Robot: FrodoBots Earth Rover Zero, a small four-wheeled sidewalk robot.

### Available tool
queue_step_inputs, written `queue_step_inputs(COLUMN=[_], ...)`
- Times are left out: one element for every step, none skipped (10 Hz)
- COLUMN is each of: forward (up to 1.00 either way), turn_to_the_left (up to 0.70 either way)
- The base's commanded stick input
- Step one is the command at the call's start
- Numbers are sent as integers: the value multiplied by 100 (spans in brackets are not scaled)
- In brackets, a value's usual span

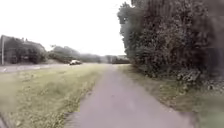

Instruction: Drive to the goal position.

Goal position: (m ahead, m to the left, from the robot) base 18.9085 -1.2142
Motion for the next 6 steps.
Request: queue_step_inputs(forward=[100, 100, 100, 100, 100, 100], turn_to_the_left=[0, 0, 0, 0, 0, 0])
